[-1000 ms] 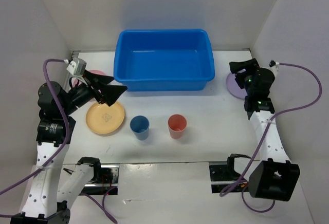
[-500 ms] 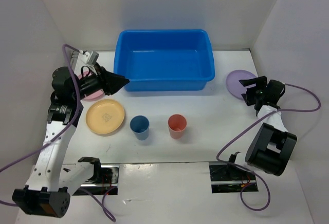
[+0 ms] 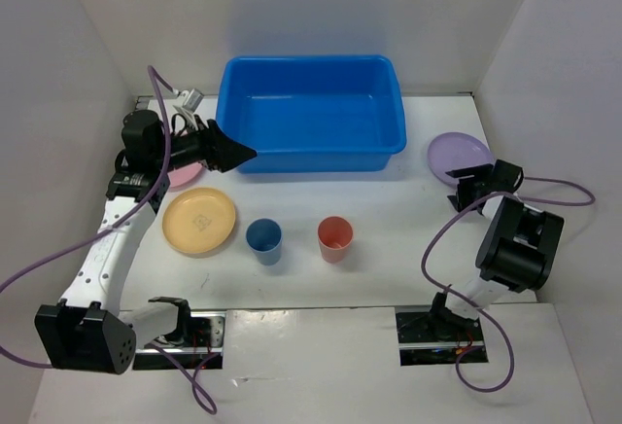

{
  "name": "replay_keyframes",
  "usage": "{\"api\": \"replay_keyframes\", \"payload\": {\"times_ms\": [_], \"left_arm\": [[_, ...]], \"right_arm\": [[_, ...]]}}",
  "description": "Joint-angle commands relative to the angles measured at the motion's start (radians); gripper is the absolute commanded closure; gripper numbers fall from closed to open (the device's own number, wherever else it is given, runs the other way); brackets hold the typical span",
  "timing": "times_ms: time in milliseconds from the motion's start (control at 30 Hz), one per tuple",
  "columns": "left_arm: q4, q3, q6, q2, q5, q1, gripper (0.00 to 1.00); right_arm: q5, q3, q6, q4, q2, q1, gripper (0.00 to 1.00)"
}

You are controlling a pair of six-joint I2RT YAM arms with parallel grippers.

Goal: Place the mixed dishes into the plastic bin

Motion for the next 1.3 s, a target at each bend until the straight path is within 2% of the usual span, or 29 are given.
{"api": "replay_keyframes", "payload": {"times_ms": [0, 467, 633, 800, 900, 967, 1000, 1067, 1100, 1133, 1267], "left_arm": [[0.045, 0.048, 0.008, -0.001, 0.05, 0.014, 0.21], [0.005, 0.068, 0.049, 0.028, 0.05, 0.063, 0.22], [-0.006, 0.077, 0.049, 0.028, 0.059, 0.072, 0.22], [-0.024, 0.077, 0.049, 0.019, 0.068, 0.082, 0.22], [-0.024, 0.077, 0.049, 0.008, 0.068, 0.091, 0.22], [-0.033, 0.077, 0.049, -0.001, 0.068, 0.101, 0.22], [-0.033, 0.077, 0.049, -0.01, 0.077, 0.102, 0.22], [-0.042, 0.077, 0.049, -0.01, 0.077, 0.111, 0.22], [-0.043, 0.077, 0.049, -0.01, 0.077, 0.111, 0.22], [-0.043, 0.077, 0.049, -0.019, 0.086, 0.111, 0.22], [-0.052, 0.077, 0.049, -0.019, 0.095, 0.12, 0.22]], "right_arm": [[0.066, -0.004, 0.067, 0.065, 0.041, 0.013, 0.26], [0.238, 0.019, 0.265, 0.076, 0.111, 0.075, 0.3], [0.276, 0.01, 0.374, 0.076, 0.111, 0.085, 0.38], [0.316, 0.01, 0.468, 0.067, 0.101, 0.094, 0.51], [0.34, -0.001, 0.531, 0.067, 0.101, 0.103, 0.52], [0.341, -0.001, 0.564, 0.067, 0.101, 0.112, 0.57], [0.35, -0.001, 0.564, 0.067, 0.101, 0.112, 0.7], [0.35, 0.009, 0.578, 0.067, 0.11, 0.112, 0.85], [0.35, 0.009, 0.578, 0.067, 0.111, 0.112, 0.96], [0.35, 0.009, 0.578, 0.067, 0.111, 0.112, 1.0], [0.365, -0.011, 0.569, 0.076, 0.031, 0.121, 1.0]]}}
